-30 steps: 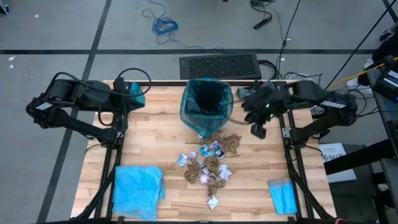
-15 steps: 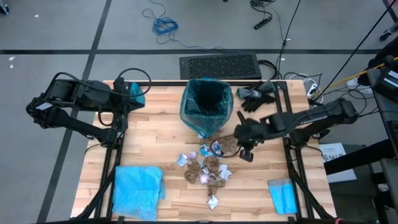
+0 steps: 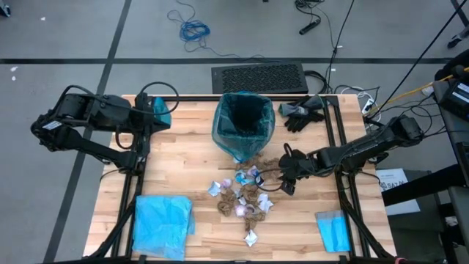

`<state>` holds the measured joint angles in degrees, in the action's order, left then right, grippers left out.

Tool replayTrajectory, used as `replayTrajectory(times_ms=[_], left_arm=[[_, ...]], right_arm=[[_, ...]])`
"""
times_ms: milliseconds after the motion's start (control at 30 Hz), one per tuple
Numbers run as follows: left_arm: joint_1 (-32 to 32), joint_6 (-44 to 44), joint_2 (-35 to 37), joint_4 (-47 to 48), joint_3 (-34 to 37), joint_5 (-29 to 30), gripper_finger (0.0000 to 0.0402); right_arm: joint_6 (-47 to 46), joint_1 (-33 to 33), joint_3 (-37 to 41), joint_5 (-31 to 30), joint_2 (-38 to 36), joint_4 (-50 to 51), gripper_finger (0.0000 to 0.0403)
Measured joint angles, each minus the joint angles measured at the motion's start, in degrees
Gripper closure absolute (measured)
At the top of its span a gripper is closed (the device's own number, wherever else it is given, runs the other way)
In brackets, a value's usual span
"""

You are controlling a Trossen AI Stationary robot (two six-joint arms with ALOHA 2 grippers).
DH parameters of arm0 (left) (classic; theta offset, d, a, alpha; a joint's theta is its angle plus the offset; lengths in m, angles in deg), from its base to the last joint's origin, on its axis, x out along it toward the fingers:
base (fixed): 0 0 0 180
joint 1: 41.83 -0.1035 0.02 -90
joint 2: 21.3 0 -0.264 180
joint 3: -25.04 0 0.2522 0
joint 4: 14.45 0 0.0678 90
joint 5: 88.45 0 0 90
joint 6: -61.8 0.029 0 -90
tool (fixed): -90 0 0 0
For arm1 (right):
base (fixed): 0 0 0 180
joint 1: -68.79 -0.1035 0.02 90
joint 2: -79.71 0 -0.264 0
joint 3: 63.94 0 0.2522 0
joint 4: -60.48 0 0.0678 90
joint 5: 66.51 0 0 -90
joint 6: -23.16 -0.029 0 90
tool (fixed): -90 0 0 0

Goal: Place trash/remove bag and relplace

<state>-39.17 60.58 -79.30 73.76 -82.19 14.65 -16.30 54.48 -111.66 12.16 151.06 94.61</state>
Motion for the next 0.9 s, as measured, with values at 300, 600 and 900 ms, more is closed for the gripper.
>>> replayTrajectory(times_ms=[300, 600, 900], left_arm=[[0.0, 0.0, 0.0, 0.0, 0.0, 0.2, 0.0401], [0.0, 0.0, 0.0, -0.1, 0.0, 0.3, 0.0401], [0.0, 0.0, 0.0, -0.2, 0.0, 0.4, 0.0401]], right_arm=[[-2.0, 1.6, 7.0, -2.4, 0.0, -12.0, 0.0162], [-3.5, 2.7, 9.4, -5.0, 2.2, -19.6, 0.0157], [-9.1, 2.7, 9.2, -7.8, 10.8, -22.3, 0.0192]])
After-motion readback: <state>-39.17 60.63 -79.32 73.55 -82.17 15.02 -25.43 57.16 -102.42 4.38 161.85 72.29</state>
